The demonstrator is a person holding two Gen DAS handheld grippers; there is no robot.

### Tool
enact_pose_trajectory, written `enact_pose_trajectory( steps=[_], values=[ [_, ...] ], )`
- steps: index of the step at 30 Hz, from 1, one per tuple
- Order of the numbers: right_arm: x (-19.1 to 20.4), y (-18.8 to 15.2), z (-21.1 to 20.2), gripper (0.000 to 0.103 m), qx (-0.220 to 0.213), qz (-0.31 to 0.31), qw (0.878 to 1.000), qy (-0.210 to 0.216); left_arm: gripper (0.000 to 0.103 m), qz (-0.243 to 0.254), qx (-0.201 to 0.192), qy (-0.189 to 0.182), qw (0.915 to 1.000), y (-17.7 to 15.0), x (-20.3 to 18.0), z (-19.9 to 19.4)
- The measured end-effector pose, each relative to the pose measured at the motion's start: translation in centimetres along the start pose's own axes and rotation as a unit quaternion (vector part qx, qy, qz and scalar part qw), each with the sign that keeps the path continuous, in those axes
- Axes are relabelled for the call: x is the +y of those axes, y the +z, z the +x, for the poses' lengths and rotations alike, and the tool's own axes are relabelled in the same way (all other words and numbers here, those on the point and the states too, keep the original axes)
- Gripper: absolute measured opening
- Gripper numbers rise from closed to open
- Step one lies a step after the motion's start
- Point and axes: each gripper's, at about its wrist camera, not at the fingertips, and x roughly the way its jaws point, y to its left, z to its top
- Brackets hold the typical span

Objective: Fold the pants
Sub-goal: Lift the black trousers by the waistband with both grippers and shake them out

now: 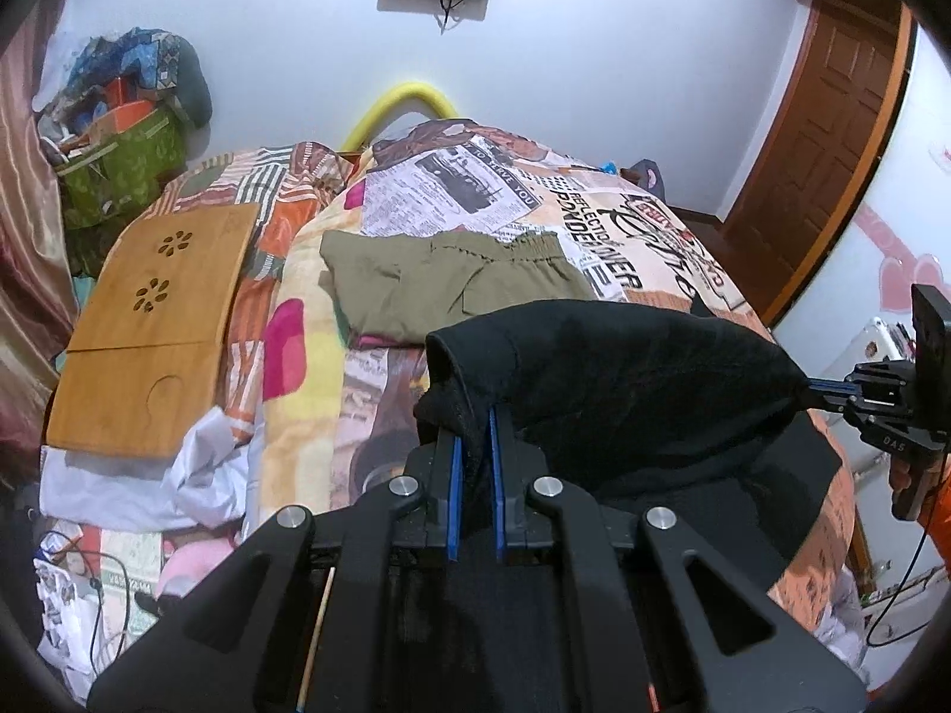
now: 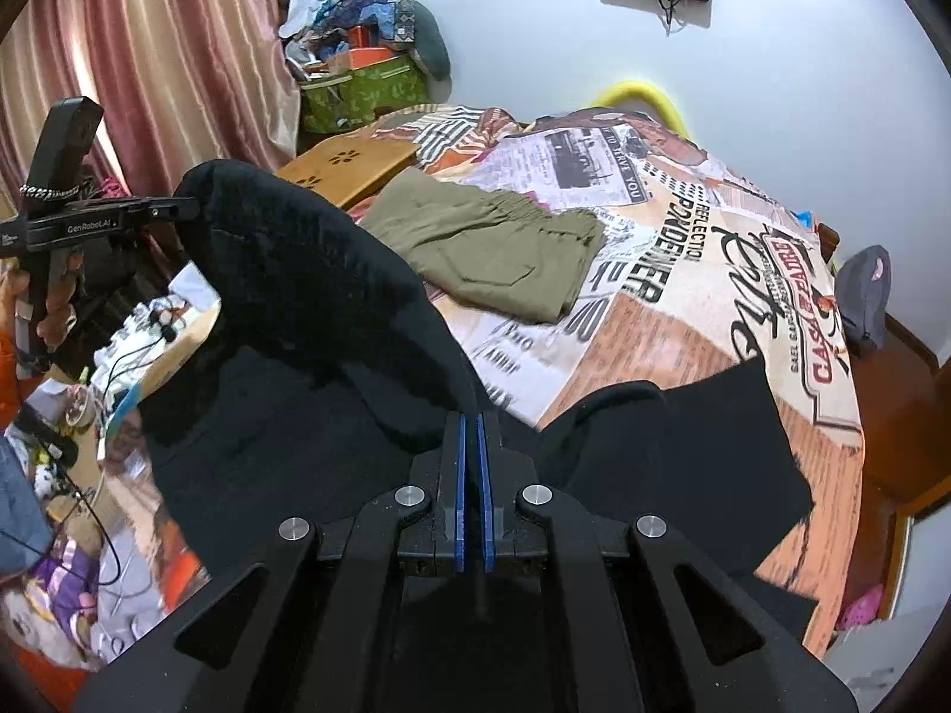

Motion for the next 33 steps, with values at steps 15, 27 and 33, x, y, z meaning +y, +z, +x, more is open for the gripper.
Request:
enact_pose_trajectory(
  steps=[15, 27, 33],
  values=[
    [5.5, -7.3, 0.2, 0.004, 0.028, -0.001, 0.999, 0.026, 0.007, -0.059, 0.0, -0.004, 0.9983, -9.9, 1.8, -3.3],
    [7.0, -10.3, 2.2, 0.004, 0.05, 0.01, 0.998, 0.023, 0.006, -0.087, 0.035, 0.015, 0.9954, -16.8, 2.8, -1.0],
    [7.0, -10.9, 2.4, 0.005, 0.051, 0.024, 0.998, 0.031, 0.004, -0.105, 0.061, 0.031, 0.9921, -19.5, 3.7, 0.5]
  ],
)
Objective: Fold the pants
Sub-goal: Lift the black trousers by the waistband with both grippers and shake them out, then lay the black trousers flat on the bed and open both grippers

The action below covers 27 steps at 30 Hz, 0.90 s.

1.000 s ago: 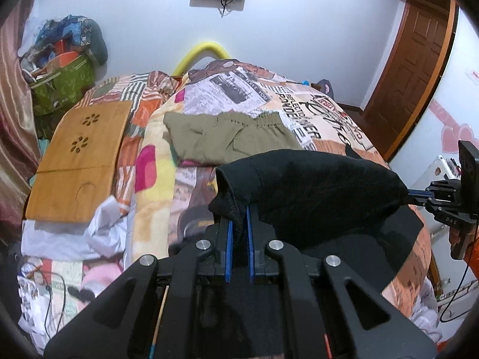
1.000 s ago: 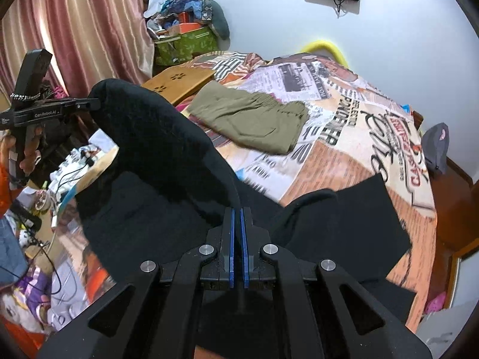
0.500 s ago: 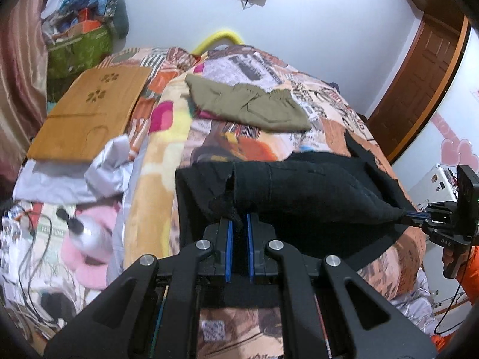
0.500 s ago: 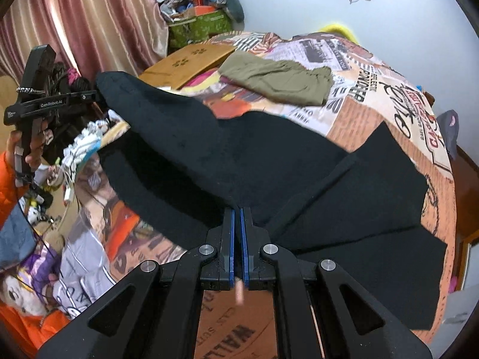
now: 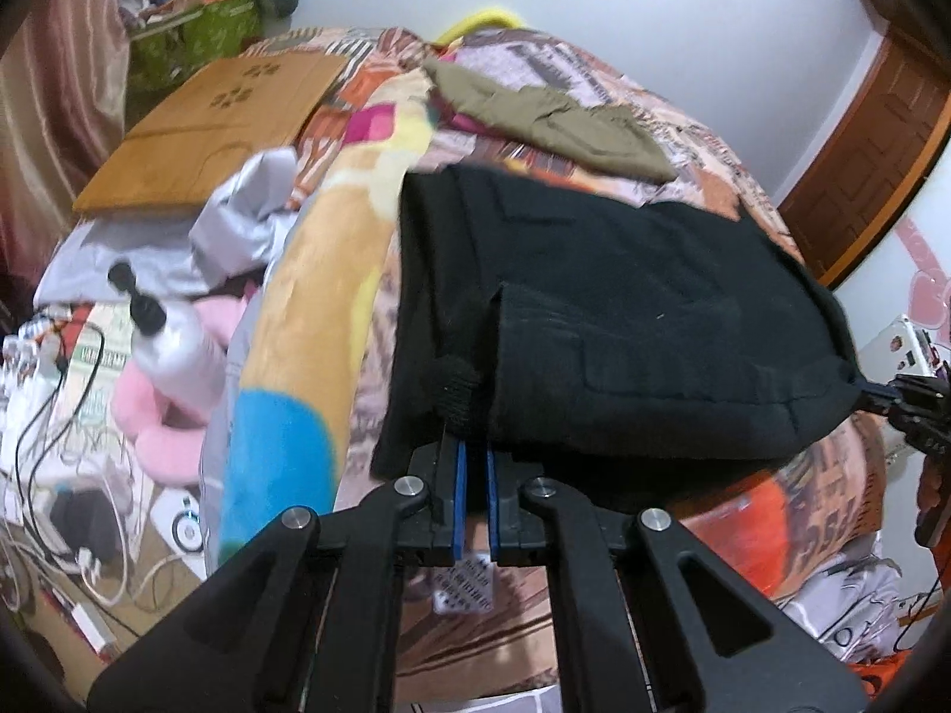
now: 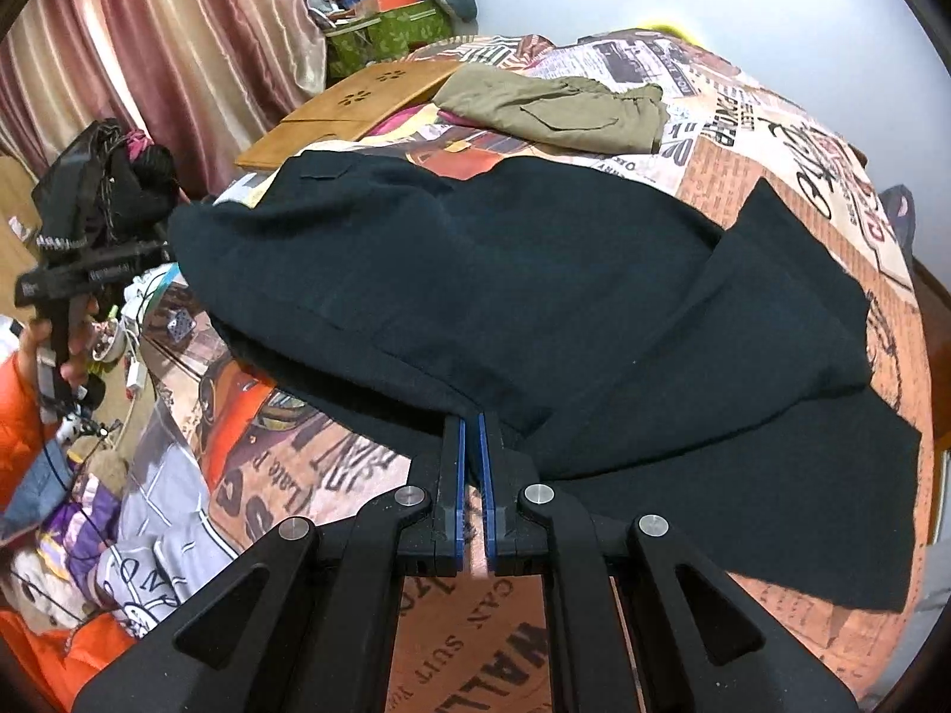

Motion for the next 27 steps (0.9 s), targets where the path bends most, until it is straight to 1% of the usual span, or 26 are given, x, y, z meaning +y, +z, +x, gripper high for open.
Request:
enact_pose_trajectory(
  steps=[3, 8, 11, 13, 16, 17, 18, 19, 21, 24, 27],
  values=[
    [0.2, -0.1, 0.1, 0.008, 0.002, -0.002, 1.0, 0.001, 0.004, -0.01, 0.006, 0.001, 0.9999, -0.7, 0.4, 0.4],
    [0.4, -0.1, -0.1, 0.008, 0.006, -0.004, 1.0, -0.009, 0.004, -0.001, 0.009, 0.021, 0.9997, -0.8, -0.1, -0.2],
    [0.2, 0.1, -0.4, 0.01, 0.008, 0.001, 1.0, -0.008, 0.004, 0.009, 0.006, 0.035, 0.9993, -0.7, -0.4, -1.1],
    [0.2, 0.1, -0.7, 0.012, 0.009, 0.001, 1.0, -0.007, 0.005, 0.006, -0.001, 0.042, 0.9991, -0.6, -0.6, -2.1],
    [0.3, 0.1, -1.4, 0.019, 0.006, -0.002, 1.0, -0.007, 0.005, -0.008, -0.013, 0.044, 0.9989, -0.2, -0.8, -3.5],
    [0.3, 0.2, -1.7, 0.023, 0.002, -0.005, 1.0, -0.006, 0.008, -0.012, -0.018, 0.045, 0.9987, 0.0, -0.9, -4.0],
    [0.3, 0.3, -2.0, 0.025, -0.002, -0.007, 1.0, -0.007, 0.013, -0.016, -0.024, 0.045, 0.9986, 0.3, -1.1, -4.5],
    [0.2, 0.4, -2.4, 0.025, -0.008, -0.01, 1.0, -0.01, 0.013, -0.02, -0.031, 0.043, 0.9984, 0.6, -1.3, -5.1],
    [-0.2, 0.8, -3.5, 0.03, -0.024, -0.011, 1.0, -0.017, 0.015, -0.019, -0.043, 0.045, 0.9979, 1.3, -2.0, -5.9],
    [-1.1, 1.3, -4.7, 0.034, -0.044, -0.002, 0.999, -0.019, 0.016, 0.002, -0.058, 0.049, 0.9971, 2.7, -4.0, -6.8],
    [-2.2, 2.0, -5.8, 0.034, -0.063, 0.005, 0.998, -0.031, 0.024, 0.027, -0.069, 0.041, 0.9964, 4.5, -6.5, -7.1]
  ],
)
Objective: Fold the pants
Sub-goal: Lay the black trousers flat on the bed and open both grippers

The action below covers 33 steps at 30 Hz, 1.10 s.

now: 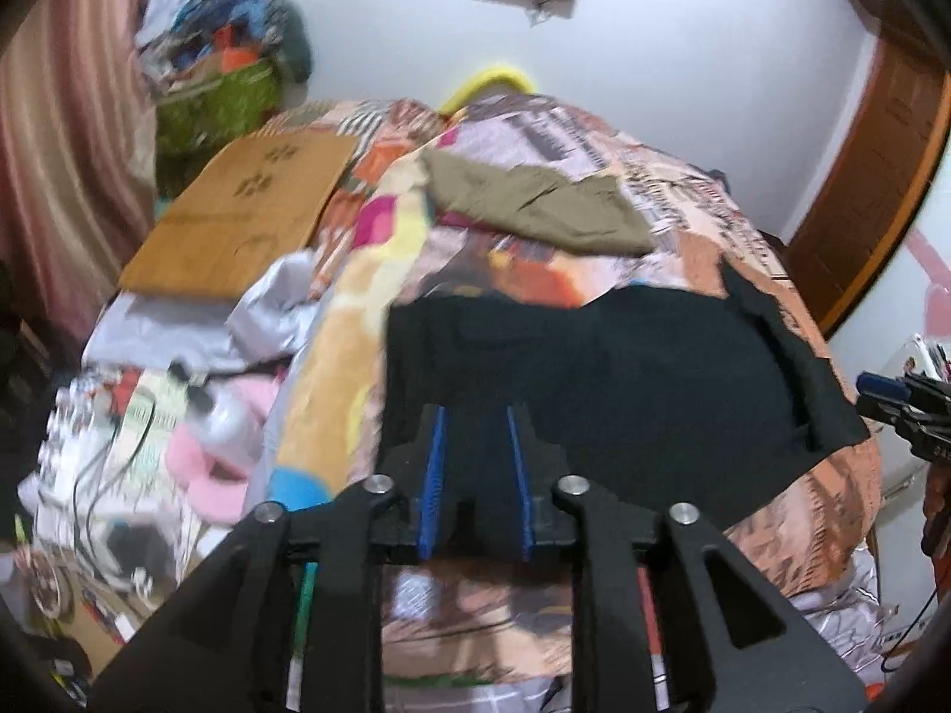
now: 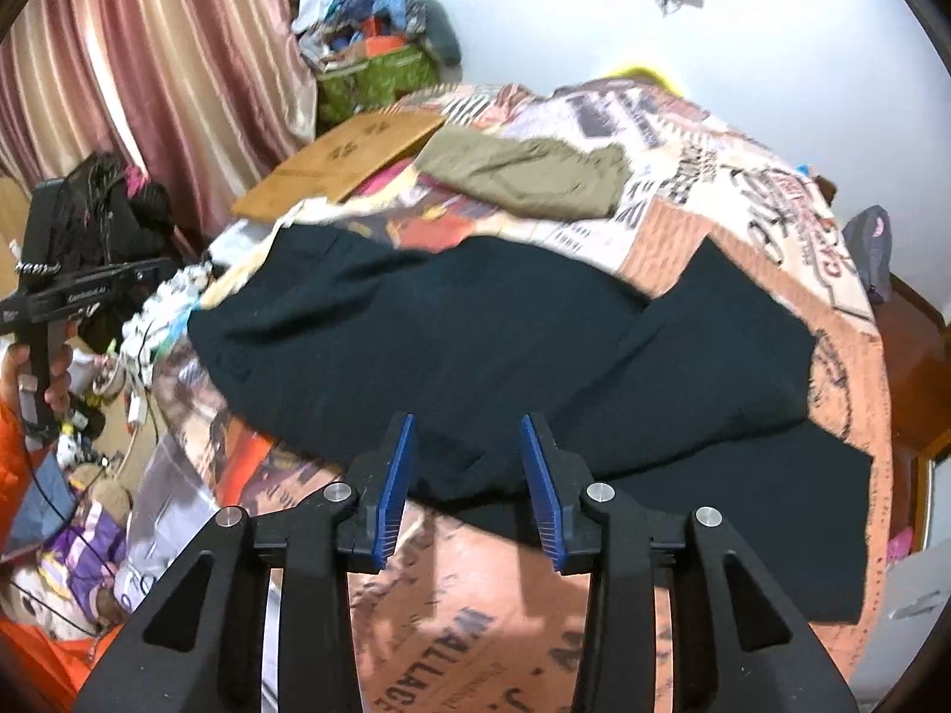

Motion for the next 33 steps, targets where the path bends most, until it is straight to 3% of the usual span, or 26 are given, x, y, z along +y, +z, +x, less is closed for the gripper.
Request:
enact_pose_trajectory(
  steps=[9, 15, 18, 24, 28, 33],
  values=[
    [-4.8, 2.6, -1.9, 0.034, -0.044, 0.024, 0.997, -0.053, 0.03, 0.05, -0.018, -0.029, 0.9982, 6.7, -8.2, 3.5],
    [-9.2, 4.8, -0.9, 0.034, -0.043, 0.058, 0.995, -0.066, 0.031, 0.091, -0.006, -0.056, 0.9943, 9.7, -14.0, 7.8],
    [-11.3, 6.0, 0.8, 0.034, -0.035, 0.062, 0.994, -0.082, 0.038, 0.104, 0.001, -0.074, 0.9917, 10.8, -16.4, 10.2],
    [-14.6, 8.0, 6.0, 0.034, -0.005, 0.07, 0.994, -0.087, 0.039, 0.132, 0.025, -0.1, 0.9858, 11.7, -20.1, 15.0],
    [-16.7, 9.0, 10.0, 0.034, 0.027, 0.083, 0.993, -0.078, 0.039, 0.147, 0.053, -0.109, 0.9818, 11.3, -21.0, 18.4],
    [-18.4, 9.7, 14.9, 0.043, 0.065, 0.097, 0.991, -0.065, 0.039, 0.147, 0.087, -0.109, 0.9792, 10.8, -21.0, 21.9]
  ],
)
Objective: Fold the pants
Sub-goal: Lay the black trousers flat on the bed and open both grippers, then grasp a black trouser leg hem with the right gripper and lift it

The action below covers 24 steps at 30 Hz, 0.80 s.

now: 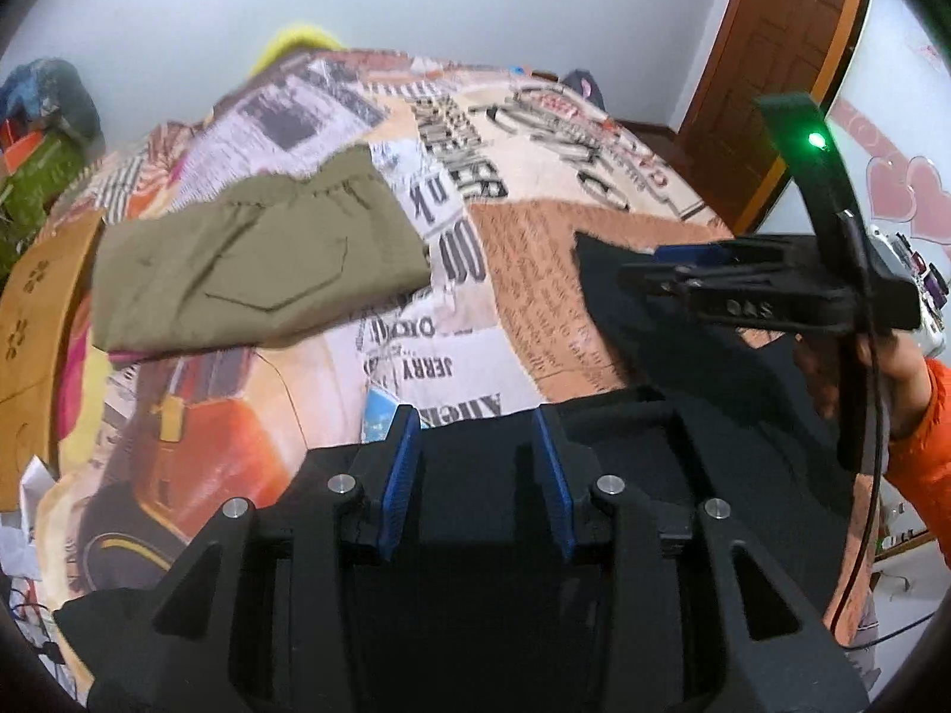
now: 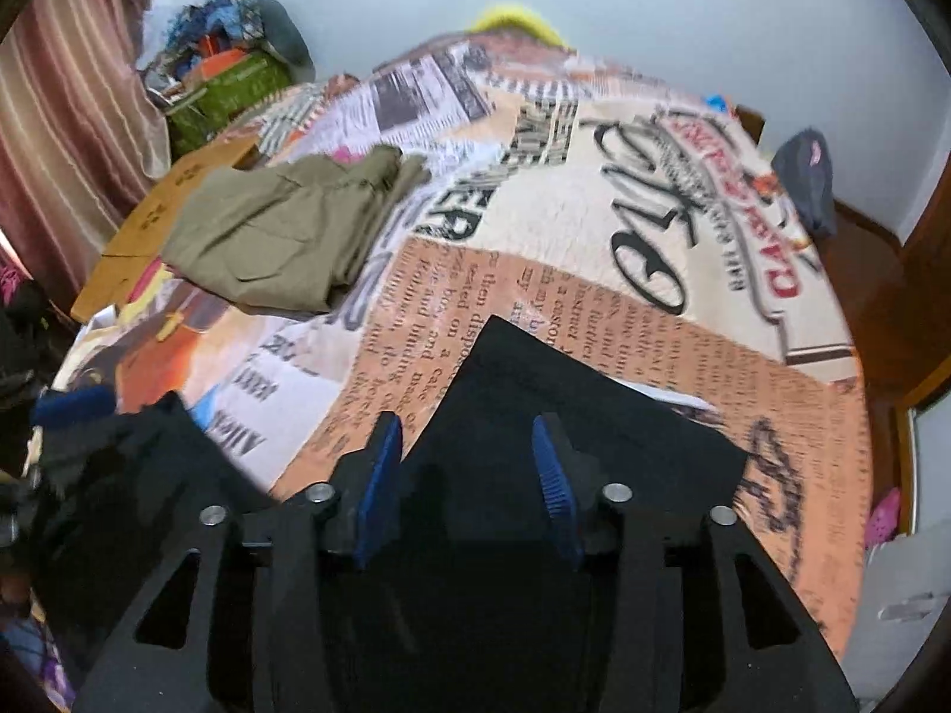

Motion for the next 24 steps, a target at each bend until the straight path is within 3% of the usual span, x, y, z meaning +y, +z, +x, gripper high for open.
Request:
enact_pose_trajectory(
  steps=[6, 9, 13, 14, 17, 24],
  values=[
    [0.0, 1.1, 4.1, 0.043, 0.049, -0.005, 0.999, -0.004, 0.039, -0.017, 0.018, -0.003, 0.9997, -0.3, 1.3, 1.9],
    [-0.5, 1.3, 5.1, 0.043, 0.053, 0.003, 0.999, -0.004, 0.039, -0.021, 0.02, -0.003, 0.9996, -0.4, 1.6, 2.2],
    [-1.1, 1.2, 5.1, 0.028, 0.049, 0.012, 0.999, -0.006, 0.039, -0.015, 0.024, -0.003, 0.9996, -0.3, 1.3, 2.2],
    [-1.3, 1.1, 4.9, 0.018, 0.048, 0.013, 0.999, -0.005, 0.039, -0.013, 0.024, -0.003, 0.9996, -0.3, 1.2, 2.2],
    [-1.7, 1.1, 4.1, 0.01, 0.041, 0.017, 0.999, 0.006, 0.039, -0.006, 0.033, -0.007, 0.9994, -0.3, 0.6, 2.2],
    [-2.0, 0.0, -2.1, 0.008, -0.022, 0.013, 1.0, 0.008, 0.053, 0.0, 0.038, -0.031, 0.9988, -0.6, -1.6, 0.6]
  ],
)
